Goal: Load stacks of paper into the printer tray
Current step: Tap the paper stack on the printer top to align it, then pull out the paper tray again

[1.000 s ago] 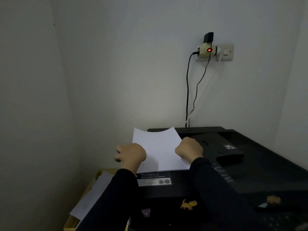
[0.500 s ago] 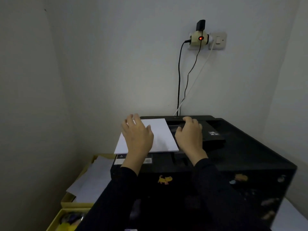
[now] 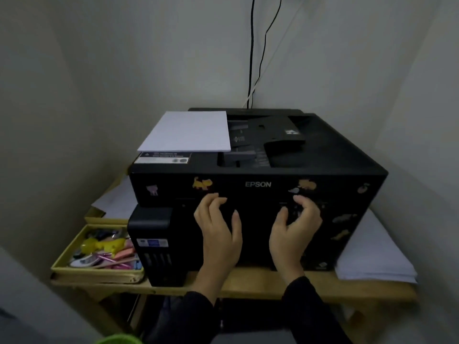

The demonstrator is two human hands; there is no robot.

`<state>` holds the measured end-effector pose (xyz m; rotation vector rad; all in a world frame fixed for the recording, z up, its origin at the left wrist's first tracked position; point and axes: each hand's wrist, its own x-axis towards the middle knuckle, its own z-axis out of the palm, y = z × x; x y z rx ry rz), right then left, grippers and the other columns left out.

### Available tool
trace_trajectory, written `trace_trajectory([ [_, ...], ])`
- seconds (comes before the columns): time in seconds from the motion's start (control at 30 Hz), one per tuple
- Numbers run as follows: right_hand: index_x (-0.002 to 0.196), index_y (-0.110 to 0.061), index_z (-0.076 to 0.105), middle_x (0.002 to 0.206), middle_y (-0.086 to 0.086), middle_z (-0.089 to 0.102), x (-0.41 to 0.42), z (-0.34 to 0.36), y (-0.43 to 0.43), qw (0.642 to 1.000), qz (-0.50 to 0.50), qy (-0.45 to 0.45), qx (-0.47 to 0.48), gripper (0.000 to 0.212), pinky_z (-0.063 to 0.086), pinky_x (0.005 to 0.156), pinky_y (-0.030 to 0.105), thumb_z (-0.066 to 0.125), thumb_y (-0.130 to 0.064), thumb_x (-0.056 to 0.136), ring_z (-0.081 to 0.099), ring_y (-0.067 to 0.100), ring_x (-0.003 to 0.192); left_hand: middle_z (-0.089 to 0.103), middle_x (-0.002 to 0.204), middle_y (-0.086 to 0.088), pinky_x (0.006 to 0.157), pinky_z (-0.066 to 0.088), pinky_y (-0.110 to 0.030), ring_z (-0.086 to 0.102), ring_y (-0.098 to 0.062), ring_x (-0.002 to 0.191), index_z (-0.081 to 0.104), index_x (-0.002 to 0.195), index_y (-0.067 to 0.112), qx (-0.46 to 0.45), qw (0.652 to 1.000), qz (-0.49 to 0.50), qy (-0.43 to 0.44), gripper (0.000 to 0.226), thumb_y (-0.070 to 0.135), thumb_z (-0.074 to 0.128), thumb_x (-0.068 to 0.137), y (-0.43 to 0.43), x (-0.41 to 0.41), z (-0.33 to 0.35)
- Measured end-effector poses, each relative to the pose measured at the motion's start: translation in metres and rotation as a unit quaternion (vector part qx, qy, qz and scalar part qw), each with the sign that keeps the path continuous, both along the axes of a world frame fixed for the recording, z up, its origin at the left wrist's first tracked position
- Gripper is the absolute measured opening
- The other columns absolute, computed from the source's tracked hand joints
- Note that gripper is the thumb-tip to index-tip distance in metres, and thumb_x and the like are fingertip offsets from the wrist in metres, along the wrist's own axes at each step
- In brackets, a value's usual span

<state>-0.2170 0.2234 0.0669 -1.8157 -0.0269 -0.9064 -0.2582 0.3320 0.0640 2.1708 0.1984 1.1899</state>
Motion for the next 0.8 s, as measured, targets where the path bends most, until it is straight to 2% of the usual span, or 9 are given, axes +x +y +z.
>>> trace_trajectory([
  [0.07,0.116,-0.006,0.053,0.112,0.004,0.053,-0.006,-0.030,-0.005,0.986,0.021,0.132,0.096,0.026,0.046,0.093,0.035,0.056,-0.004,0.090,0.052,0.024,0.110,0.045,0.123,-0.009,0.093,0.031,-0.020,0.035,-0.012,0.109,0.053,0.113,0.004,-0.055,0.995,-0.011,0.083,0.028,0.023,0.055,0.092,-0.008,-0.007,-0.027],
  [0.17,0.109,-0.005,0.058,0.098,0.004,0.058,0.000,-0.074,-0.013,0.900,0.030,0.351,0.259,0.021,0.044,0.085,0.032,0.055,-0.019,0.093,0.059,0.030,0.105,0.049,0.120,-0.008,0.095,0.036,-0.027,0.042,-0.020,0.114,0.053,0.114,0.006,-0.222,0.946,-0.006,0.238,0.031,0.030,0.051,0.095,-0.010,-0.004,-0.067],
  [0.23,0.110,-0.003,0.061,0.100,0.013,0.064,0.009,-0.091,-0.020,0.807,0.024,0.458,0.372,0.036,0.049,0.090,0.039,0.059,-0.034,0.091,0.060,0.036,0.108,0.054,0.116,-0.010,0.098,0.040,-0.037,0.050,-0.031,0.118,0.055,0.115,0.005,-0.402,0.862,0.024,0.308,0.043,0.042,0.046,0.095,-0.006,0.002,-0.081],
  [0.33,0.137,-0.003,0.042,0.138,0.022,0.048,0.014,-0.106,-0.025,0.691,0.091,0.507,0.507,0.068,0.046,0.102,0.045,0.063,-0.044,0.086,0.050,0.035,0.126,0.052,0.134,-0.015,0.098,0.043,-0.043,0.052,-0.035,0.120,0.042,0.138,0.004,-0.671,0.668,-0.006,0.323,0.070,0.057,0.036,0.093,-0.002,0.010,-0.090],
  [0.43,0.140,-0.004,0.036,0.140,0.022,0.041,0.012,-0.114,-0.023,0.650,0.133,0.472,0.581,0.081,0.044,0.103,0.045,0.068,-0.047,0.079,0.050,0.032,0.121,0.057,0.123,-0.017,0.073,0.048,-0.039,0.054,-0.026,0.078,0.045,0.135,0.007,-0.779,0.568,-0.062,0.258,0.072,0.062,0.039,0.089,0.007,0.012,-0.099],
  [0.5,0.132,-0.004,0.044,0.131,0.021,0.048,0.011,-0.117,-0.019,0.641,0.134,0.464,0.597,0.080,0.045,0.101,0.043,0.070,-0.052,0.073,0.054,0.030,0.112,0.056,0.105,-0.015,0.072,0.048,-0.038,0.052,-0.025,0.077,0.047,0.131,0.010,-0.825,0.520,-0.069,0.209,0.067,0.061,0.045,0.087,0.011,0.016,-0.105],
  [0.63,0.135,0.000,0.043,0.117,0.019,0.049,0.016,-0.129,-0.015,0.616,0.130,0.444,0.638,0.081,0.044,0.102,0.044,0.069,-0.050,0.076,0.052,0.029,0.107,0.053,0.099,-0.012,0.085,0.049,-0.039,0.055,-0.025,0.086,0.048,0.128,0.009,-0.852,0.493,-0.075,0.163,0.069,0.061,0.053,0.083,0.010,0.022,-0.117],
  [0.7,0.123,0.002,0.052,0.090,0.012,0.050,0.020,-0.136,-0.012,0.601,0.137,0.434,0.657,0.071,0.042,0.105,0.044,0.069,-0.049,0.076,0.055,0.025,0.110,0.055,0.106,-0.011,0.089,0.048,-0.039,0.056,-0.025,0.093,0.050,0.124,0.010,-0.841,0.507,-0.081,0.168,0.066,0.063,0.052,0.083,0.009,0.022,-0.122],
  [0.8,0.101,-0.001,0.055,0.077,0.007,0.044,0.020,-0.140,-0.009,0.591,0.139,0.424,0.672,0.061,0.039,0.109,0.046,0.071,-0.052,0.071,0.056,0.022,0.113,0.055,0.100,-0.010,0.104,0.042,-0.037,0.055,-0.025,0.097,0.049,0.118,0.008,-0.842,0.507,-0.076,0.166,0.062,0.060,0.052,0.084,0.010,0.023,-0.124],
])
